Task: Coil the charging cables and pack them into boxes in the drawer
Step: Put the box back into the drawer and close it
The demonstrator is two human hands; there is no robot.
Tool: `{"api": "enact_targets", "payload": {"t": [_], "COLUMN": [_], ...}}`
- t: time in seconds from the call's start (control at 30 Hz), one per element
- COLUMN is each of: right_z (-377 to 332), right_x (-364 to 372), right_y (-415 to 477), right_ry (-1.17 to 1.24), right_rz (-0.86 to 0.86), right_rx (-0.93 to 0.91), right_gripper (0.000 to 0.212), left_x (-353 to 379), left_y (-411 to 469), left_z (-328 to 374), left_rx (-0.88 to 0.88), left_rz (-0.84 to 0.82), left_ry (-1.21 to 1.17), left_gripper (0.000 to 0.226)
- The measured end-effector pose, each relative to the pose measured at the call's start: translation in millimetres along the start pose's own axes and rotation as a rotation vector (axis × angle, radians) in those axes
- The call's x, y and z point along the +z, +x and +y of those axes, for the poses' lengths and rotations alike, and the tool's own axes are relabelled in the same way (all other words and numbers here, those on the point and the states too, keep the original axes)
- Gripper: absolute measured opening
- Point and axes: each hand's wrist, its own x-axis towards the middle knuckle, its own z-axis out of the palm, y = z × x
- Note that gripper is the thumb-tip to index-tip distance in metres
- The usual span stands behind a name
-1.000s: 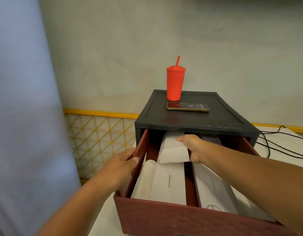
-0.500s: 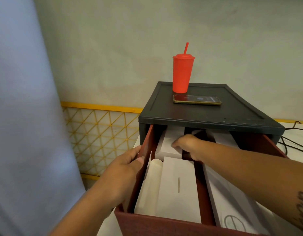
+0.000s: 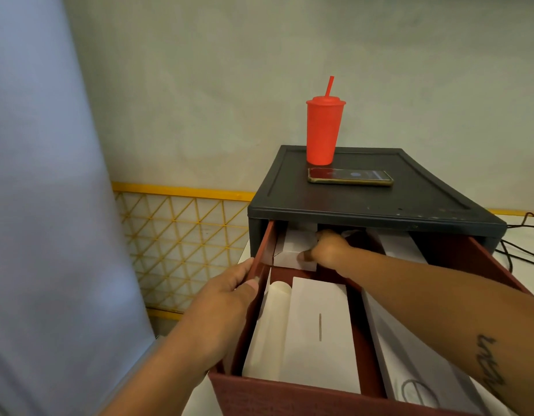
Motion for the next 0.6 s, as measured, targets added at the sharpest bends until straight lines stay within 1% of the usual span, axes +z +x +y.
{"api": "enact_targets", "payload": {"t": [0.13, 0.23, 0.37, 0.43, 0.5, 0.6], "right_z": [1.4, 0.5, -5.4, -6.6, -4.2, 21.3], "right_x": [0.8, -1.3, -17.3, -35.5, -60.5, -103.7], "right_y": [0.3, -6.8, -33.7, -60.7, -93.7, -160.6], "right_ry": [-0.029, -0.018, 0.052, 0.013, -0.027, 0.04], "right_rz": [-0.009, -0.087, -0.203, -0.244, -0.282, -0.298], "right_rx": [0.0, 0.013, 0.044, 0.001, -0.091, -0.213], "right_gripper": [0.06, 0.062, 0.054, 0.054, 0.056, 0.057], "left_x": [0.0, -0.6, 2.5, 3.2, 2.6, 3.0], "left_y": [-0.6, -2.4, -6.6, -14.8, -20.6, -42.1], "left_z": [-0.5, 0.5, 6.6, 9.3, 9.2, 11.2], "left_rx": [0.002, -0.004, -0.014, -0.006, -0.006, 0.016], "left_rz": [0.013, 0.006, 0.026, 0.089, 0.135, 0.123], "left_ry": [-0.014, -0.007, -0.053, -0.083, -0.128, -0.194], "left_gripper": [0.035, 0.035, 0.029, 0.027, 0.035, 0.035]}}
